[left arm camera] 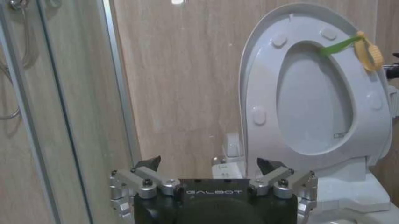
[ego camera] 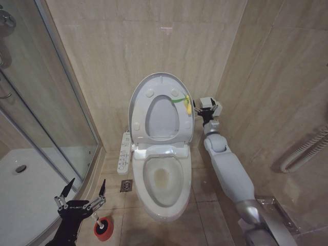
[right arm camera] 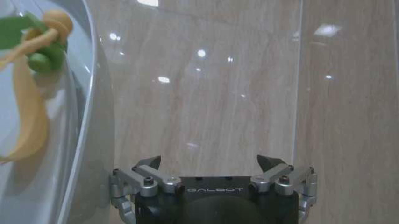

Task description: Open the toilet lid, clean the toilet bowl with a toilet brush, close the toilet lid, and flush.

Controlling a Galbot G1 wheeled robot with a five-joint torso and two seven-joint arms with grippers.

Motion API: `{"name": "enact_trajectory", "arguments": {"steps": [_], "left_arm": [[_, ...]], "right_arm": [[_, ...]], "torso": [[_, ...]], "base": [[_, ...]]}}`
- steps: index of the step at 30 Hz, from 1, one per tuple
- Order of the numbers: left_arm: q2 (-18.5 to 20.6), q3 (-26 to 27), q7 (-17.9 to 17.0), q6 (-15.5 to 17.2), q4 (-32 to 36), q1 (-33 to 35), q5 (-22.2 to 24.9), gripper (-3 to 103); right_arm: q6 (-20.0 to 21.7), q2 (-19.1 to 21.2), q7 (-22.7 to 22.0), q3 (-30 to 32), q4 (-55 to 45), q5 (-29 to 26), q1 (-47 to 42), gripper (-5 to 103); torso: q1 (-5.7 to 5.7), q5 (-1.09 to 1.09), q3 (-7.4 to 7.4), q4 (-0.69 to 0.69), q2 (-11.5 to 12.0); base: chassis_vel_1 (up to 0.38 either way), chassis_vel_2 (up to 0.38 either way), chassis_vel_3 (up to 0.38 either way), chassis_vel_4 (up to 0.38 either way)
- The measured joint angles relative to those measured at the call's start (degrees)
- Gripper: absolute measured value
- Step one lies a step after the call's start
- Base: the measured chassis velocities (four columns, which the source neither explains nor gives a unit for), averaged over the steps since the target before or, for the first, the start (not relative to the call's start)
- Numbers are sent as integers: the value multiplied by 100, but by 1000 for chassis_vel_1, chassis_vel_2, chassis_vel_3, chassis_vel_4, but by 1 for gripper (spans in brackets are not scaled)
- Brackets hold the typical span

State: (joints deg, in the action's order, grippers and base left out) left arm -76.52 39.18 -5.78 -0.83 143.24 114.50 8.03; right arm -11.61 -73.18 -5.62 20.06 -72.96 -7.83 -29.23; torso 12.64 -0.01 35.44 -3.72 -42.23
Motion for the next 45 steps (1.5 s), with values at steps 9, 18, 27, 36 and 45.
{"name": "enact_trajectory", "arguments": {"steps": [9, 18, 27, 36, 45], "left_arm": [[0, 1, -1, 0, 0, 0, 0, 100], [-1, 1, -1, 0, 0, 0, 0, 100], [0, 1, 0, 0, 0, 0, 0, 100], [0, 1, -1, 0, 0, 0, 0, 100], [0, 1, -1, 0, 0, 0, 0, 100]], "right_arm": [[177, 639, 48, 81, -1301, -584, -967, 100], [556, 1071, -146, 585, -2668, -1187, -2583, 100], [911, 1286, -319, 1091, -3371, -1383, -3148, 100], [1933, 1315, -671, 1286, -4506, -2107, -3672, 100], [2476, 1345, -968, 1446, -5266, -2545, -4190, 100]], "torso": [[1, 1, 1, 15, 2], [0, 2, 1, 7, 2], [0, 1, 1, 6, 2], [0, 1, 1, 7, 1], [0, 0, 1, 5, 1]], "base": [[0, 0, 0, 0], [0, 0, 0, 0], [0, 0, 0, 0], [0, 0, 0, 0], [0, 0, 0, 0]]}}
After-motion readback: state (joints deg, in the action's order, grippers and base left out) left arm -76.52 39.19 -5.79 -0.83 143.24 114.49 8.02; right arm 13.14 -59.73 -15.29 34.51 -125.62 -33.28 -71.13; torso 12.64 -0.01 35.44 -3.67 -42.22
